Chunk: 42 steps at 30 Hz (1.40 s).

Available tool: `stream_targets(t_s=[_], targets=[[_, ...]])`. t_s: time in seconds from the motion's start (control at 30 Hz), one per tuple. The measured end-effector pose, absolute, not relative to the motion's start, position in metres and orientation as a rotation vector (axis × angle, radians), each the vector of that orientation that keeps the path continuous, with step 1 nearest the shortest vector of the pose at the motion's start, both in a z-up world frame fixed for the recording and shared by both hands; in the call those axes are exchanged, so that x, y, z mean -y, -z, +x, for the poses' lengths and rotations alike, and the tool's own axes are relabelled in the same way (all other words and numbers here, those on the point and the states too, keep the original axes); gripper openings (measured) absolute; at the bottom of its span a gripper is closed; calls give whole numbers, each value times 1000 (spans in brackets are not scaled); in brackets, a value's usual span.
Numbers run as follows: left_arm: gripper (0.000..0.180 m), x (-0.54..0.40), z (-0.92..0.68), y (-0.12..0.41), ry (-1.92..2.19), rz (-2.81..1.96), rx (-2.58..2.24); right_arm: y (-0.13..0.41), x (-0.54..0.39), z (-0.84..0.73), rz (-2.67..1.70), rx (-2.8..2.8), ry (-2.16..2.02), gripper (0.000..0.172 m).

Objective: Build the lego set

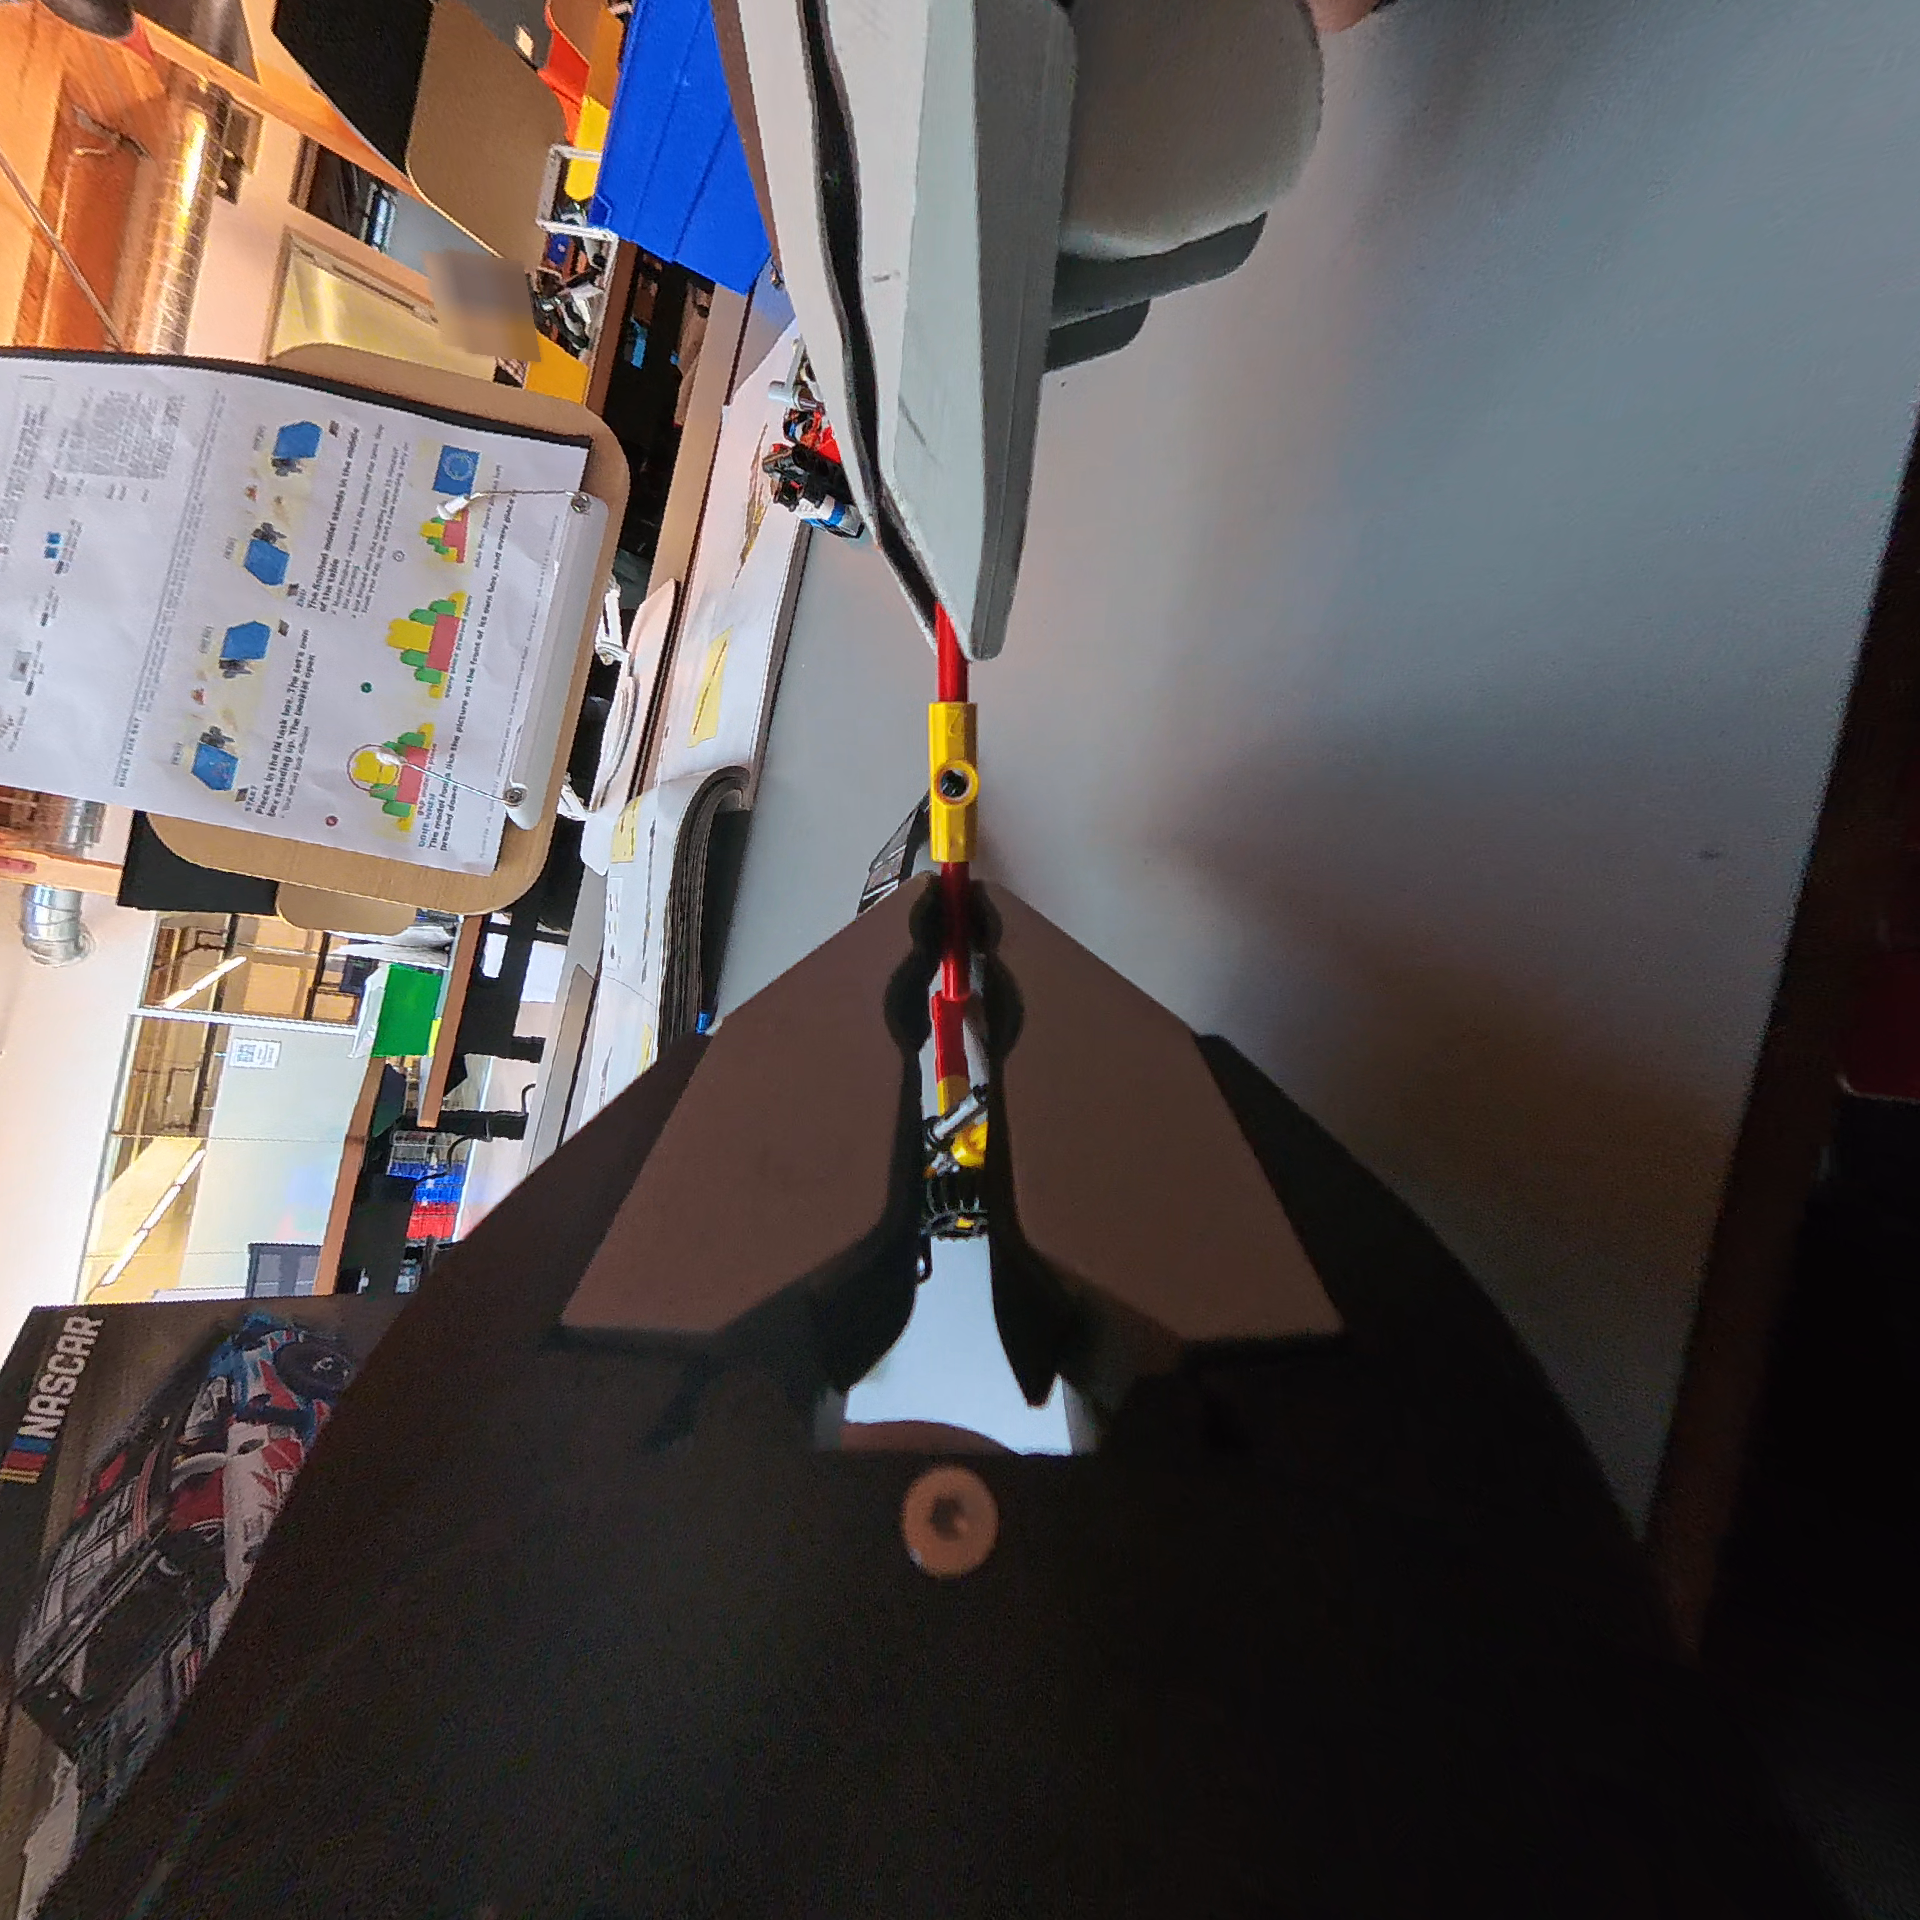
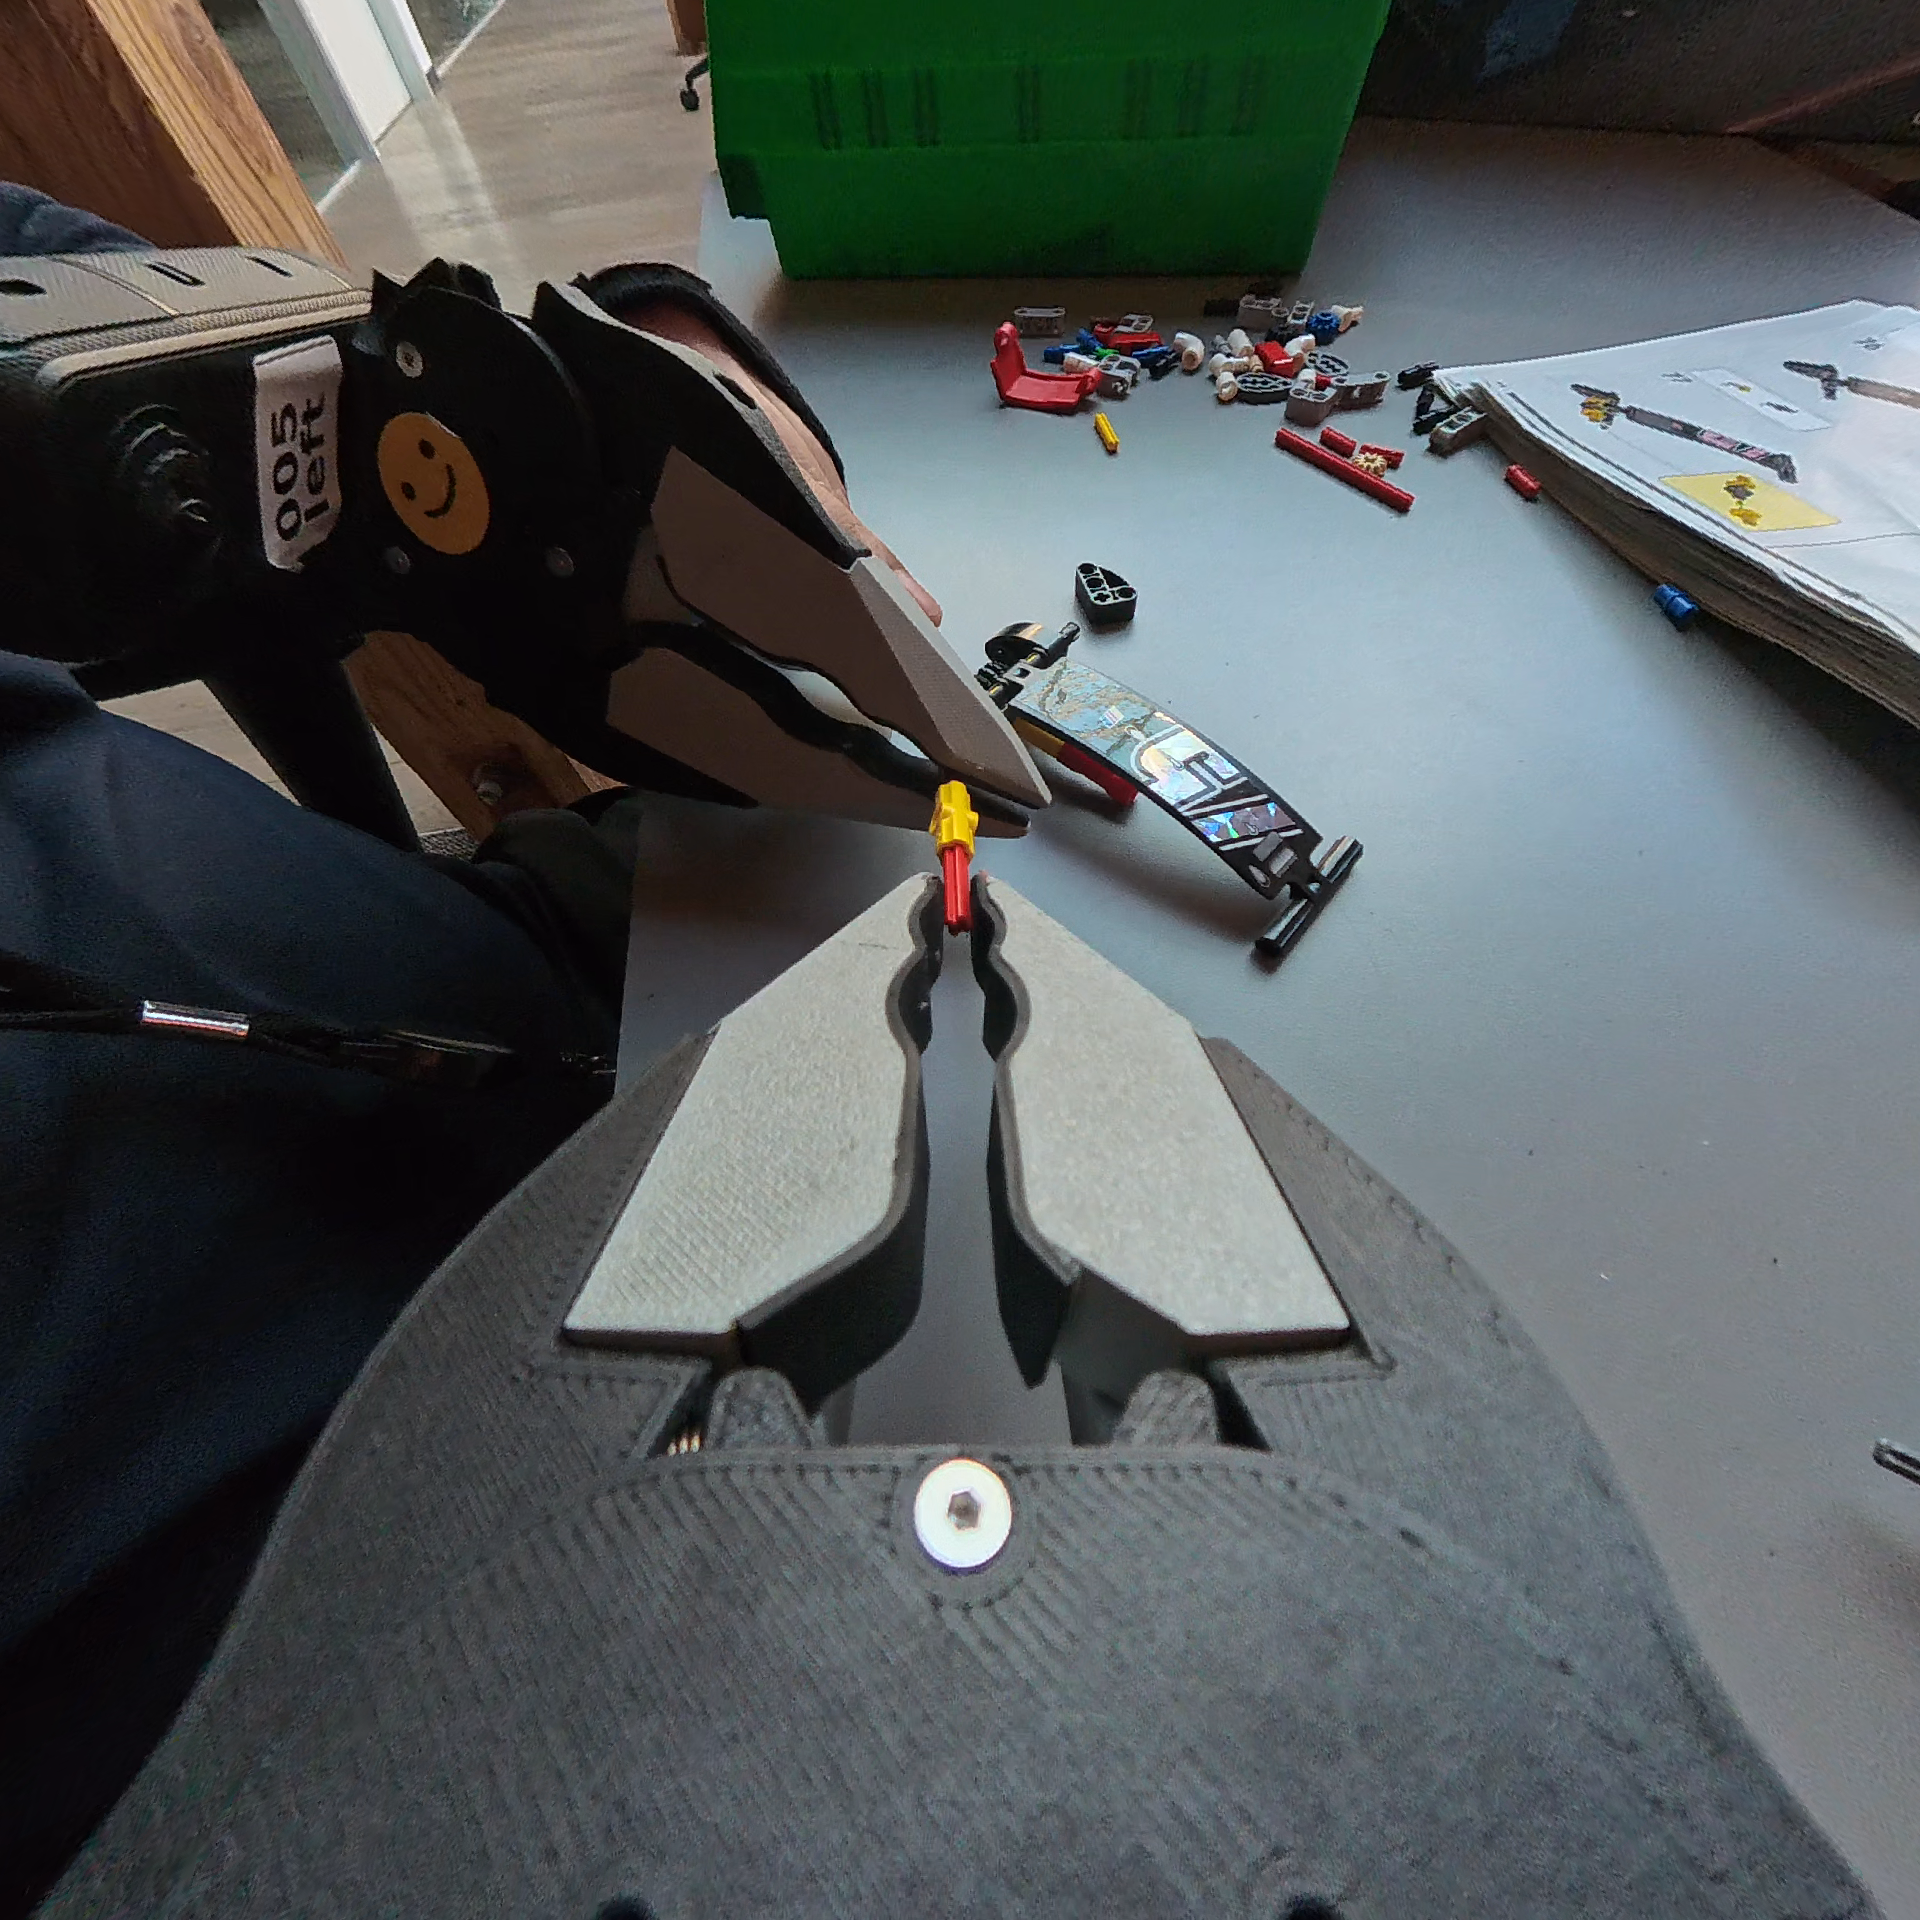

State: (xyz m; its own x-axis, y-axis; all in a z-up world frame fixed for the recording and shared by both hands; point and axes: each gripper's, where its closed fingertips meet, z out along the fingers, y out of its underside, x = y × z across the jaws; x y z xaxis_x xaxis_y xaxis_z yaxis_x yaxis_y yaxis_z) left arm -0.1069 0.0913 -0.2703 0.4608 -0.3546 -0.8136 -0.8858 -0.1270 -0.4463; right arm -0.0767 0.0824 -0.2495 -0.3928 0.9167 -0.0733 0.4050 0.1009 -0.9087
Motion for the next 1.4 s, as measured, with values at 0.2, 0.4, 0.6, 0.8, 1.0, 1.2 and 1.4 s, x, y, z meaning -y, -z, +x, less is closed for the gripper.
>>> stream_targets(t_s=[0.2, 0.4, 0.6, 0.8, 1.0, 1.2, 1.4], targets=[[1, -92, -107, 271, -637, -1717, -1060, 250, -82, -77, -1293, 1857, -1266, 2], [0, -89, -103, 275, -525, -1772, -1048, 244, -83, -76, -1277, 1833, -1305, 3], [0, -68, -87, 282, -50, -2037, -979, 244, -70, -72, -1164, 1892, -1280, 3], [2, -44, -74, 294, 334, -2183, -970, 252, -52, -68, -1068, 2008, -1242, 2], [2, -35, -73, 289, 443, -2172, -993, 255, -41, -65, -1050, 2074, -1267, 8], [2, -38, -78, 283, 445, -2161, -950, 257, -48, -69, -1107, 2039, -1233, 0], [0, -43, -85, 271, 453, -2147, -874, 249, -39, -71, -1135, 2008, -1341, 0]])
